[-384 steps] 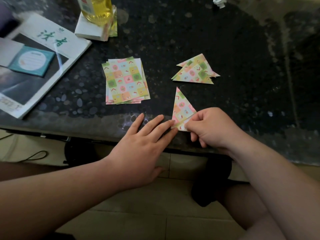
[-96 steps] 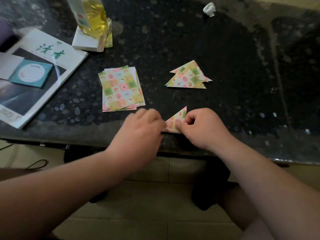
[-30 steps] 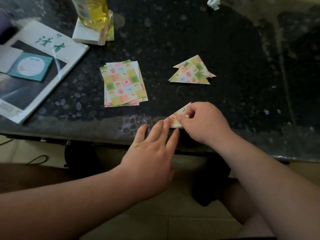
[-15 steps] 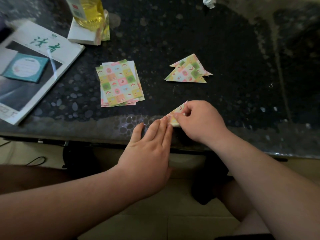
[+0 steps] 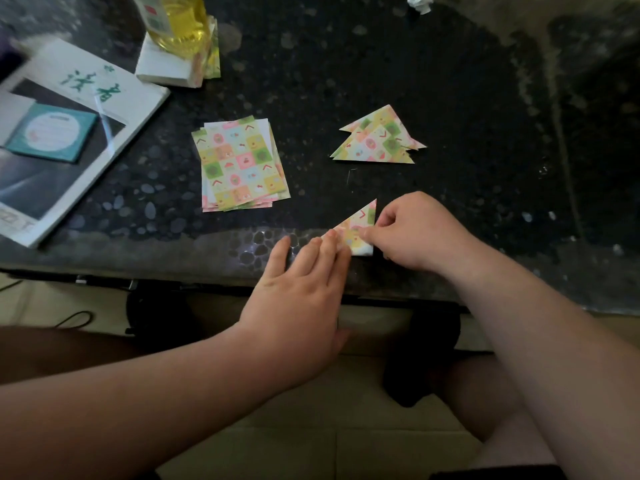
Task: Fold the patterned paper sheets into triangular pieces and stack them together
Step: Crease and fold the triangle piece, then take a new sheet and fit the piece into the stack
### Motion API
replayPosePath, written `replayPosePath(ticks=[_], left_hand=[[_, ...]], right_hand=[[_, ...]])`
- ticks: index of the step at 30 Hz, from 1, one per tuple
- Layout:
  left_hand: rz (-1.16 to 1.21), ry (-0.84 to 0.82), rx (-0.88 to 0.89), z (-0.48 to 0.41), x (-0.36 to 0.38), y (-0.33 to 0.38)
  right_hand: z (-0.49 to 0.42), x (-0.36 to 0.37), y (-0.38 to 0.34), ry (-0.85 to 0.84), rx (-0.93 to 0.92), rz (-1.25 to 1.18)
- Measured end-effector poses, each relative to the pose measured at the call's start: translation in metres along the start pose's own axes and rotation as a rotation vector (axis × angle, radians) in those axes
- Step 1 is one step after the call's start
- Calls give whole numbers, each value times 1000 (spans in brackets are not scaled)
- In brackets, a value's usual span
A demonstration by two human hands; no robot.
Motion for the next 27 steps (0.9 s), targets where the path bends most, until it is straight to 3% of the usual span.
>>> replayPosePath(ticks=[11, 27], left_hand=[[-76, 40, 4, -7, -3, 15], [-73, -48, -39, -2, -3, 6]], right_hand=[[4, -3, 4, -81, 0, -108], [5, -7, 9, -163, -17, -285]])
Point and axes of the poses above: each hand's wrist, its own z-axis away from the middle knuckle, its own x-axis out of the palm, y = z × x, the point moved 5 cm from there along -z, towards the middle knuckle, and after that the axes turned 7 degrees about -y, right-handed, at the moved point
